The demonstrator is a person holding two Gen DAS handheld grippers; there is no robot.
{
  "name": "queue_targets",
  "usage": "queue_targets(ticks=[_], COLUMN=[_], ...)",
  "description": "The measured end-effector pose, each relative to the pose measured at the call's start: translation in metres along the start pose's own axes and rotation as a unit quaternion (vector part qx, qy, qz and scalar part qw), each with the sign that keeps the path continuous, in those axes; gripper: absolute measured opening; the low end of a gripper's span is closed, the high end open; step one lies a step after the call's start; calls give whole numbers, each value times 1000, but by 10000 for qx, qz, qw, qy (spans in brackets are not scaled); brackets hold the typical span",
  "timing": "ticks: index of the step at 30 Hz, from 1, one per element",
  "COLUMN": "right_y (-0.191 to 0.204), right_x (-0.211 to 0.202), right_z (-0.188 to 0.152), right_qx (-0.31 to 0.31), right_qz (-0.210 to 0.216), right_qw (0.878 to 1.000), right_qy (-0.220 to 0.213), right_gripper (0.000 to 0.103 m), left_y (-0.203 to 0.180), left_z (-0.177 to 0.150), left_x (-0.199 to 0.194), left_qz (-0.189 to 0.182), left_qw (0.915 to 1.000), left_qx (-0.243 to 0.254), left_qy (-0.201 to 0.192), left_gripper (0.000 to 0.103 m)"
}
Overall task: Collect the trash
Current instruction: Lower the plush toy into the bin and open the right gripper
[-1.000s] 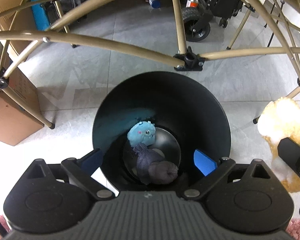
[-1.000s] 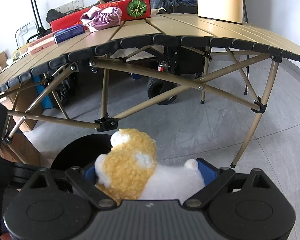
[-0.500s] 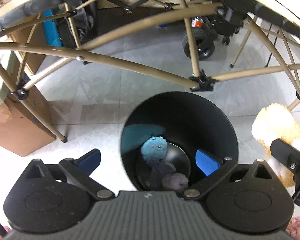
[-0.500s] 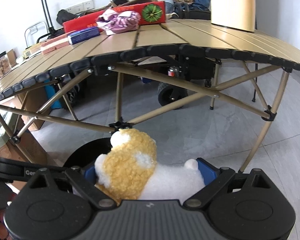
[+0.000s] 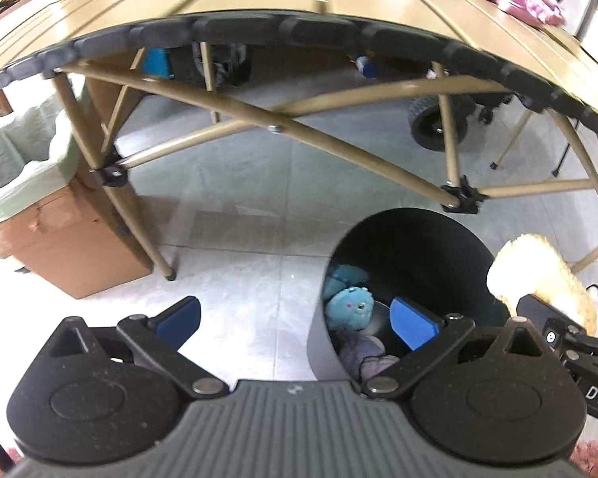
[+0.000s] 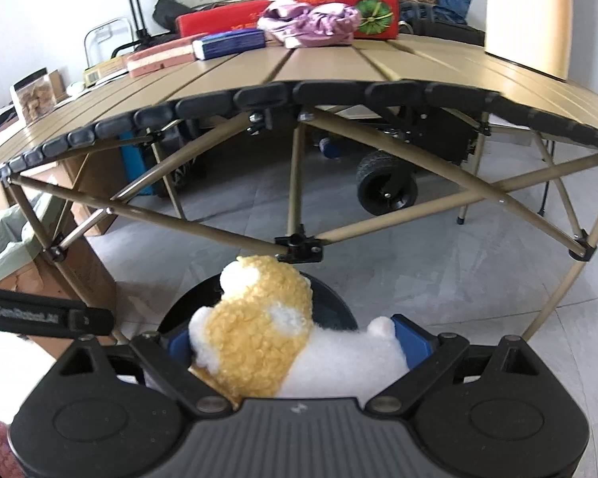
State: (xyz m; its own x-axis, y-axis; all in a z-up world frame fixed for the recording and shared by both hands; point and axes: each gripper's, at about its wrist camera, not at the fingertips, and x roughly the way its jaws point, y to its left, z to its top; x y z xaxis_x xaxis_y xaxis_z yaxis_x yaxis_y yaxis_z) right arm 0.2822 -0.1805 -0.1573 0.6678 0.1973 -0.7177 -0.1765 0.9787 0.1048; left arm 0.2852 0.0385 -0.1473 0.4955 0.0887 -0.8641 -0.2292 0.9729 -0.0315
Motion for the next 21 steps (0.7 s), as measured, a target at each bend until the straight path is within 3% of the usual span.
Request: queue_targets(ticks=[12, 21], right_y=[42, 62], right_x=[47, 93], right_z=[8, 6], right_qx=[-518, -693], right_qz=[160, 163], right_qw=[9968, 9923], right_qy=[583, 1018], right_gripper=[96, 96], left_y=[23, 47], left_z=[3, 2], left_x=[2, 12], left_qz=[493, 861], left_qw=[9985, 9954], left_qx=[-208, -407], left_qy=[-114, 63], left_gripper=[103, 103])
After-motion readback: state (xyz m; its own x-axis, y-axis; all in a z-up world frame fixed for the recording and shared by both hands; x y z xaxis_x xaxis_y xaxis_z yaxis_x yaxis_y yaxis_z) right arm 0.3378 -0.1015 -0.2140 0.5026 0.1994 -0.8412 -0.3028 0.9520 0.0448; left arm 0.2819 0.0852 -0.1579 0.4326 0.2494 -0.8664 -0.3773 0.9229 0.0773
